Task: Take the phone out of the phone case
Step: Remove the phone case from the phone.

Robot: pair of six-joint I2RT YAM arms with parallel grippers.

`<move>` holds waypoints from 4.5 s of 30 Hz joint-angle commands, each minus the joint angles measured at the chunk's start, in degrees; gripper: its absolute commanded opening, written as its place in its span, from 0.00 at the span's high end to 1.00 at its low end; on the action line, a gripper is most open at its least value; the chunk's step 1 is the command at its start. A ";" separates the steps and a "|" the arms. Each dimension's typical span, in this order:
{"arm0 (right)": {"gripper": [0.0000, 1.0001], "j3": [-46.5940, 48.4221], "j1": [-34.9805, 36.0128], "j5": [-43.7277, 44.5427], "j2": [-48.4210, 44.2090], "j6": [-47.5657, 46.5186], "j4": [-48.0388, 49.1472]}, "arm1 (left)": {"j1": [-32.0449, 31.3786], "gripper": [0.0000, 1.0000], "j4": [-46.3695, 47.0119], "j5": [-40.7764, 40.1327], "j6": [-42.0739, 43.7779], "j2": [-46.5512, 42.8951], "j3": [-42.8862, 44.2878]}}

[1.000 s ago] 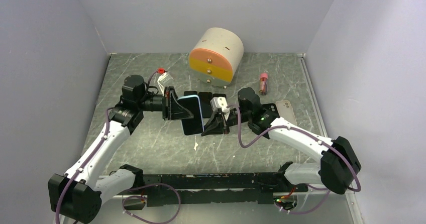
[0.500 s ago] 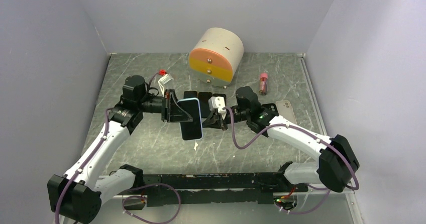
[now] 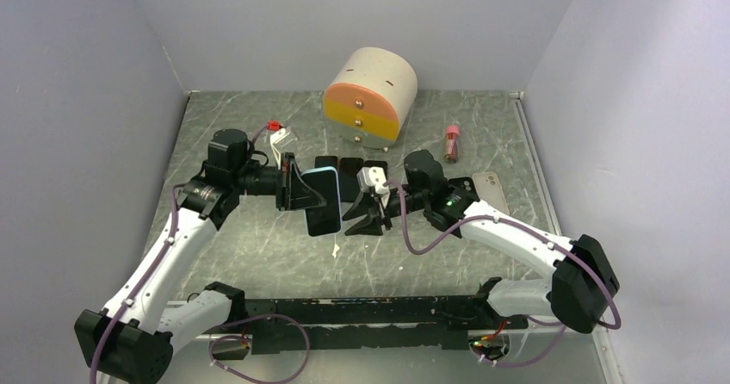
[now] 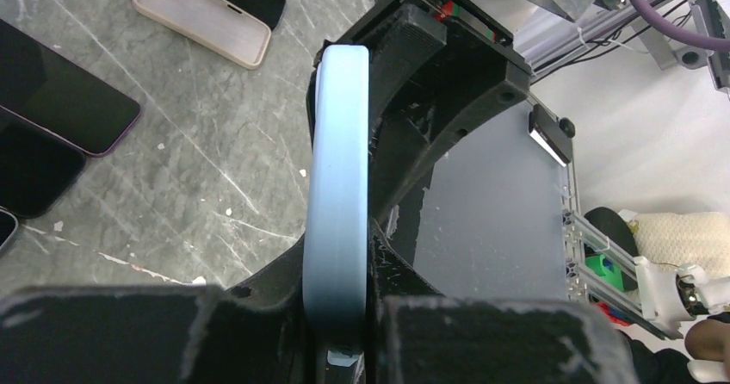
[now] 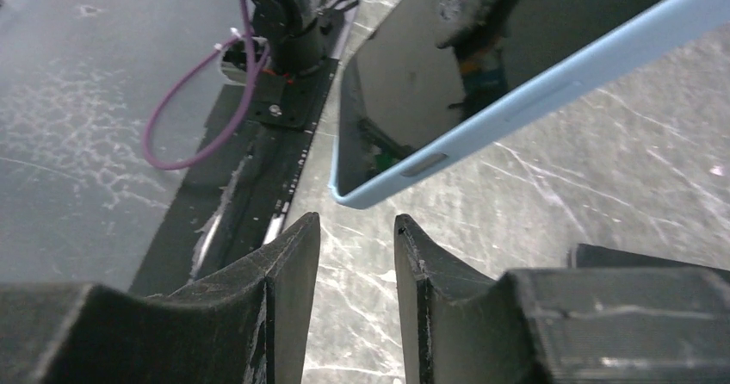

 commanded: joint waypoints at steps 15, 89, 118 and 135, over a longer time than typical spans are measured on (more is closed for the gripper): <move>0.64 5.48 2.09 -2.20 4.03 8.98 5.40 | -0.08 0.98 2.36 2.95 3.55 -3.03 0.64; 0.58 1.38 -0.30 -2.24 -0.05 -5.92 0.50 | -0.04 0.98 12.53 7.06 -6.07 -3.36 -2.78; 0.58 1.61 0.06 -5.19 2.62 3.03 9.47 | 0.40 0.97 19.73 9.39 -11.60 -4.03 -5.66; 0.78 -1.80 -1.56 0.93 2.87 10.36 19.99 | 0.31 0.97 35.38 11.46 -24.59 -4.75 -10.38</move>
